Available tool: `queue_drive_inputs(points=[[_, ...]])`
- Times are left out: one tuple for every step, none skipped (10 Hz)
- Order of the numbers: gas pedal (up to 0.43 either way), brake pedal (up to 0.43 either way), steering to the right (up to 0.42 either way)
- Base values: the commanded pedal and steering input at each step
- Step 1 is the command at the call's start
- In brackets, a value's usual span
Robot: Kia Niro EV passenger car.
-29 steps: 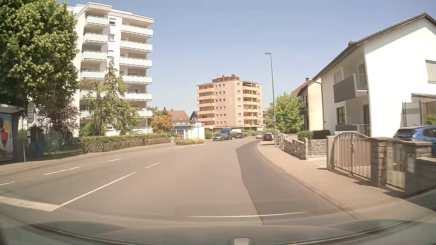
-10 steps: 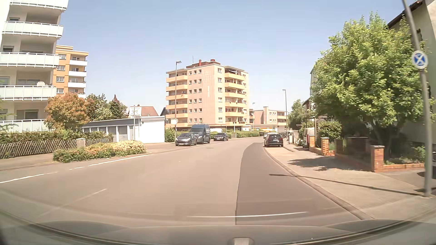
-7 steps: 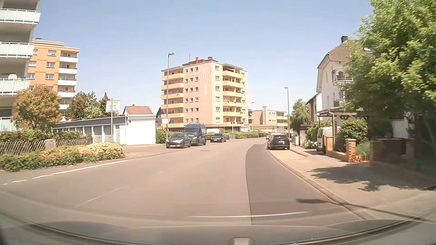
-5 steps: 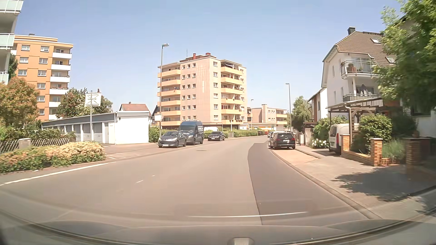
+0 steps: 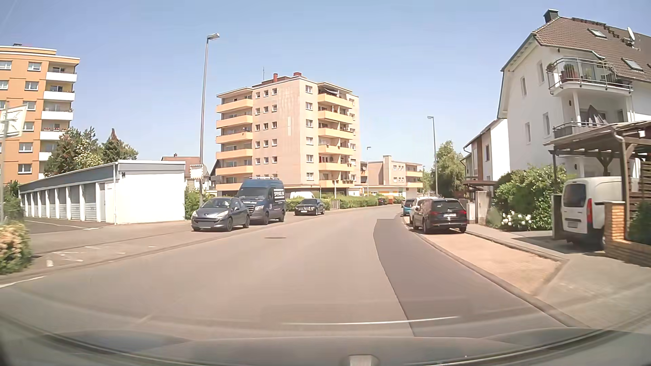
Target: Follow the waypoints while adhering to traffic rules and regulations
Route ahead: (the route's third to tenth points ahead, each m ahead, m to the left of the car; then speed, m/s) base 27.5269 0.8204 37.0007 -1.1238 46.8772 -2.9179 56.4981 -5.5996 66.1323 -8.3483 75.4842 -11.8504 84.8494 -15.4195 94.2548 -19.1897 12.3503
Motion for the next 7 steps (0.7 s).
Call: queue_drive_inputs(points=[[0.000,0.238,0.030],[0.000,0.238,0.031],[0.000,0.238,0.032],[0.000,0.238,0.032],[0.000,0.238,0.033],[0.000,0.238,0.033],[0.000,0.244,0.033]])
